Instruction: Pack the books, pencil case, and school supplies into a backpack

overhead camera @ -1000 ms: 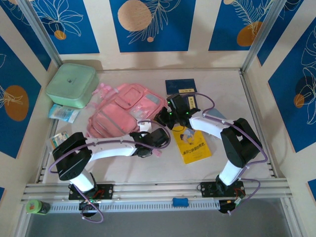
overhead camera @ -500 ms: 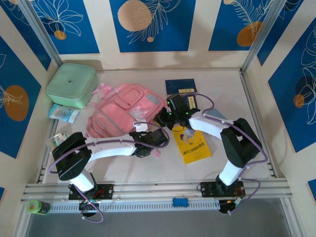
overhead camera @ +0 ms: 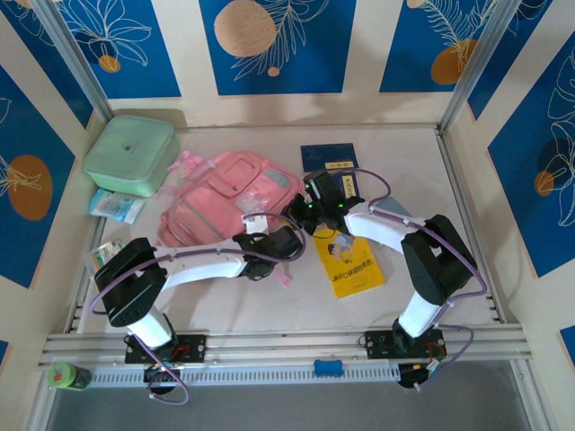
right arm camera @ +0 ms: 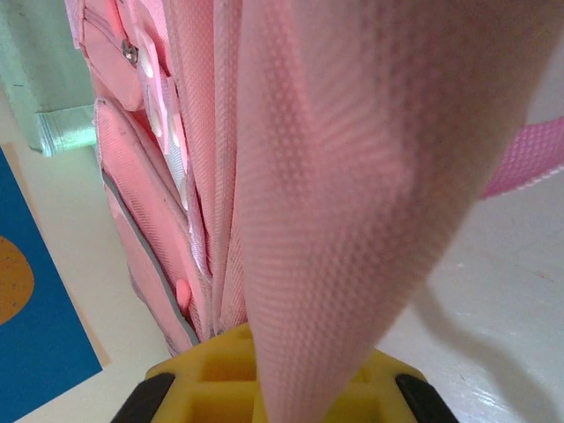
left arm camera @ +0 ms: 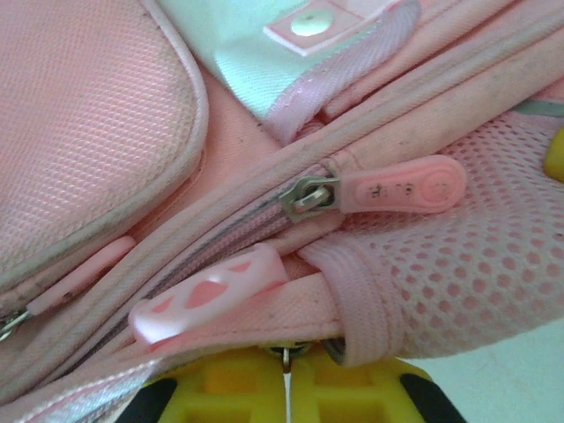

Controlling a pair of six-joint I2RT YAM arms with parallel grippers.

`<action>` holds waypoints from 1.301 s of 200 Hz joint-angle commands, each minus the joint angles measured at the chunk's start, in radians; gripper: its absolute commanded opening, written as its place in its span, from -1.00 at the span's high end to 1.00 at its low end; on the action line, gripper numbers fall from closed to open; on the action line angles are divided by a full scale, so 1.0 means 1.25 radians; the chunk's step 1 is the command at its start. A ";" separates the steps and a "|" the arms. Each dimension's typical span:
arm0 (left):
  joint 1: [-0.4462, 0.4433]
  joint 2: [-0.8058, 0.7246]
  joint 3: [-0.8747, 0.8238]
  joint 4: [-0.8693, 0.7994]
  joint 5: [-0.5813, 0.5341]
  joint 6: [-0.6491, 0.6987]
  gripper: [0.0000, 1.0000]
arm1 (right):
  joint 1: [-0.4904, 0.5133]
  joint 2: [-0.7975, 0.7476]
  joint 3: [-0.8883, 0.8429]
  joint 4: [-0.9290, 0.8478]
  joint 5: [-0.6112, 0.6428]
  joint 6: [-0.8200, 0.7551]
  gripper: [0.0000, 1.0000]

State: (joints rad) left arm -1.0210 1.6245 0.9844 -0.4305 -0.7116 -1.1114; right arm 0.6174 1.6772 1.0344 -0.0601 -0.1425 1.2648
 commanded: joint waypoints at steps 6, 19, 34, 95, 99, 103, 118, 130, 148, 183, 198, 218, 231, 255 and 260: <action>0.020 -0.020 0.002 0.051 -0.027 0.049 0.99 | 0.004 -0.033 0.037 0.005 -0.036 -0.008 1.00; 0.021 -0.034 0.000 0.033 -0.022 0.042 1.00 | -0.001 -0.032 0.042 -0.001 -0.036 -0.016 1.00; 0.020 -0.055 -0.008 0.004 -0.006 0.034 1.00 | -0.012 -0.028 0.051 -0.004 -0.042 -0.026 1.00; 0.021 -0.201 -0.130 -0.123 0.155 0.007 1.00 | -0.094 0.024 0.140 -0.076 -0.109 -0.098 1.00; 0.022 -0.211 -0.141 -0.129 0.166 0.009 1.00 | -0.098 0.026 0.141 -0.073 -0.111 -0.100 1.00; 0.021 -0.220 -0.149 -0.133 0.175 0.010 1.00 | -0.103 0.029 0.142 -0.069 -0.114 -0.102 1.00; 0.026 -0.242 -0.188 -0.133 0.223 0.031 1.00 | -0.117 0.050 0.167 -0.083 -0.127 -0.111 1.00; 0.030 -0.245 -0.203 -0.154 0.233 0.037 1.00 | -0.121 0.063 0.182 -0.087 -0.144 -0.113 1.00; 0.049 -0.231 -0.218 -0.140 0.216 0.054 1.00 | -0.107 0.058 0.175 -0.075 -0.139 -0.109 1.00; 0.076 -0.194 -0.220 -0.034 0.175 0.097 0.92 | -0.089 0.059 0.170 -0.069 -0.138 -0.101 1.00; 0.078 -0.173 -0.212 -0.002 0.154 0.113 0.84 | -0.087 0.061 0.167 -0.070 -0.134 -0.101 1.00; 0.085 -0.147 -0.201 0.010 0.128 0.107 0.68 | -0.083 0.061 0.158 -0.063 -0.135 -0.098 1.00; 0.087 -0.142 -0.198 0.008 0.105 0.098 0.67 | -0.082 0.061 0.154 -0.064 -0.134 -0.099 1.00; 0.095 -0.144 -0.210 0.046 0.089 0.104 0.64 | -0.080 0.061 0.150 -0.064 -0.134 -0.100 1.00; 0.100 -0.141 -0.211 0.060 0.094 0.111 0.64 | -0.081 0.059 0.149 -0.063 -0.134 -0.099 1.00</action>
State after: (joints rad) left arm -0.9268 1.4319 0.7227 -0.4156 -0.5335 -0.9916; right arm 0.5095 1.7718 1.2045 -0.1864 -0.2630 1.1481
